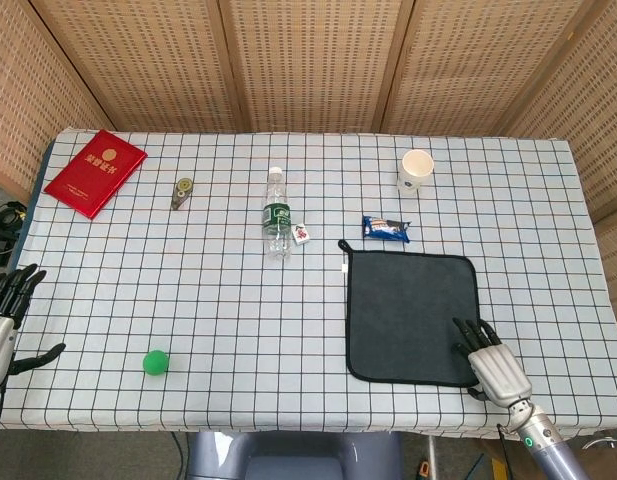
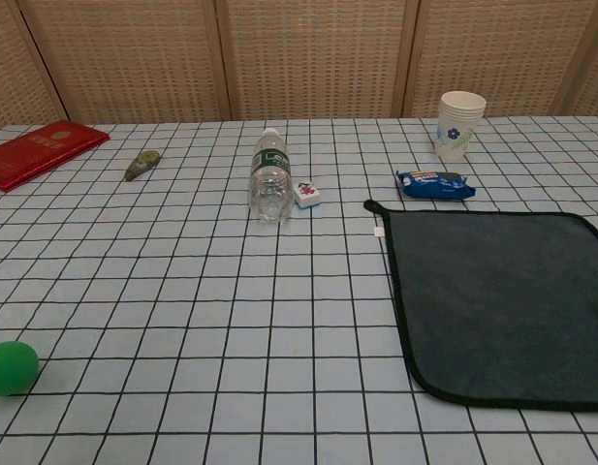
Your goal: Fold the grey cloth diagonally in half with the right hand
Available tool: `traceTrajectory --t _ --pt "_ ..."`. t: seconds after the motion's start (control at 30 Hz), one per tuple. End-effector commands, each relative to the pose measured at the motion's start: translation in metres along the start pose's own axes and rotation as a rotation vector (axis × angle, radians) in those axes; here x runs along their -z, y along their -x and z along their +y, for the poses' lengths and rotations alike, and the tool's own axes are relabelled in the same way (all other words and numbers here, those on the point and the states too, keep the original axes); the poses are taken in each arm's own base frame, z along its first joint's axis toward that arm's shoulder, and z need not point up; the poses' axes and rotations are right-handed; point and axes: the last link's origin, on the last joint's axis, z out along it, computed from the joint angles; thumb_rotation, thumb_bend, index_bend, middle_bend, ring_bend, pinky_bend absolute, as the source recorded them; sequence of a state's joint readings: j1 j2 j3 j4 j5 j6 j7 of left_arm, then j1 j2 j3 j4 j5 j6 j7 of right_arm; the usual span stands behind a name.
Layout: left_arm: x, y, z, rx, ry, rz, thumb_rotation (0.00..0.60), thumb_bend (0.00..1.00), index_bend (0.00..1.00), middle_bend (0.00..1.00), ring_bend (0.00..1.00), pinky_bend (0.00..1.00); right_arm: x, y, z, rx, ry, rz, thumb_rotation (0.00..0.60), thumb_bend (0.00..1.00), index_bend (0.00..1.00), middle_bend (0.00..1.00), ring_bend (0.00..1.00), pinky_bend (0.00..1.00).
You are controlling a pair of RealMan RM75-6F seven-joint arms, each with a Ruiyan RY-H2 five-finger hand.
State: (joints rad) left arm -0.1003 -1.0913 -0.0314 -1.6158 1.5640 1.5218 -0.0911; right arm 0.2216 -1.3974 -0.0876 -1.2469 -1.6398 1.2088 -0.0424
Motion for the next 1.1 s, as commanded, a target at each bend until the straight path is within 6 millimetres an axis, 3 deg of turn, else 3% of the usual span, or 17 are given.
traceTrajectory --t 0.03,0.17,0.4,0.77,1.1 --pt "0.0002 0.0000 0.0000 0.001 0.000 0.000 0.600 0.00 0.00 0.00 0.00 0.00 -0.0008 0.0008 0.0000 0.000 0.001 -0.003 0.600 0.17 0.36 0.00 0.00 0.00" --pt "0.0006 0.0001 0.0001 0.002 0.001 -0.002 0.600 0.00 0.00 0.00 0.00 0.00 -0.0034 0.0016 0.0004 0.002 0.004 0.001 0.600 0.20 0.37 0.00 0.00 0.00" --pt "0.0007 -0.0001 -0.0001 0.006 0.000 -0.002 0.600 0.00 0.00 0.00 0.00 0.00 -0.0048 0.0003 -0.0002 -0.006 0.002 0.019 0.600 0.35 0.38 0.00 0.00 0.00" --pt "0.0008 -0.0001 0.0001 0.005 0.003 -0.005 0.600 0.00 0.00 0.00 0.00 0.00 -0.0028 -0.0026 0.0009 -0.019 -0.001 0.030 0.600 0.46 0.38 0.00 0.00 0.00" --pt "0.0012 -0.0005 0.0003 0.006 0.004 -0.004 0.600 0.00 0.00 0.00 0.00 0.00 -0.0011 -0.0046 0.0014 -0.032 -0.007 0.047 0.600 0.62 0.43 0.00 0.00 0.00"
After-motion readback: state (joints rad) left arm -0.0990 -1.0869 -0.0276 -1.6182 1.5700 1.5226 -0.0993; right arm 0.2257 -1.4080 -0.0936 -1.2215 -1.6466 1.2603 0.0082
